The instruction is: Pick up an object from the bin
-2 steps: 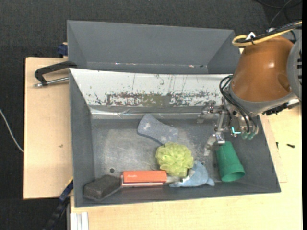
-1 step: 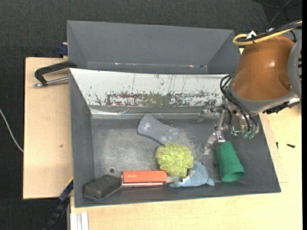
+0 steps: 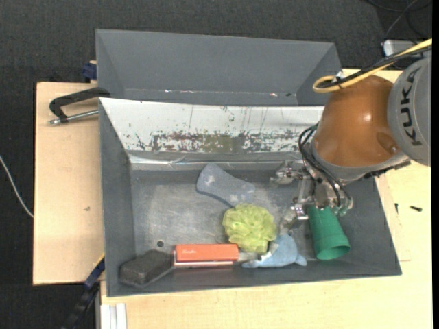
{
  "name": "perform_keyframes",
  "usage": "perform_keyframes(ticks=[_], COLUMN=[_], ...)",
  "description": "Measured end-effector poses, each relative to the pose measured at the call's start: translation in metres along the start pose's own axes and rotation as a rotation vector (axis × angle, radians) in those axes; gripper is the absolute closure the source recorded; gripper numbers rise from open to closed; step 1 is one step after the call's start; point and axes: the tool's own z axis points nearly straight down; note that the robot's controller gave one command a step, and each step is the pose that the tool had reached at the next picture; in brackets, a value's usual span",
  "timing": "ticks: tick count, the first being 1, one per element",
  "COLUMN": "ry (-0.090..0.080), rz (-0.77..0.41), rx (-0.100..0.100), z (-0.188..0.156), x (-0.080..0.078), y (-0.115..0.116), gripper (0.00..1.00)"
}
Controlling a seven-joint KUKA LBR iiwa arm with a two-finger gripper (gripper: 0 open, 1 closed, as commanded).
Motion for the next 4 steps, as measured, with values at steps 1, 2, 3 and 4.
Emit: perform_keyframes(ticks=[1,2,3,4], ry=[0.010,0.002,0.001,0.004], rz=[-0.097,-0.134,-0.135,-0.129], rx=[-0.001,-0.008,-0.008,-0.003], z=[0.002,0.087,0.087,-0.052], x=[-0.001,-0.010,-0.010,-0.015], y=[0.057,0.063,0.063,0.082], gripper=[0.00,1.00,1.00,1.00])
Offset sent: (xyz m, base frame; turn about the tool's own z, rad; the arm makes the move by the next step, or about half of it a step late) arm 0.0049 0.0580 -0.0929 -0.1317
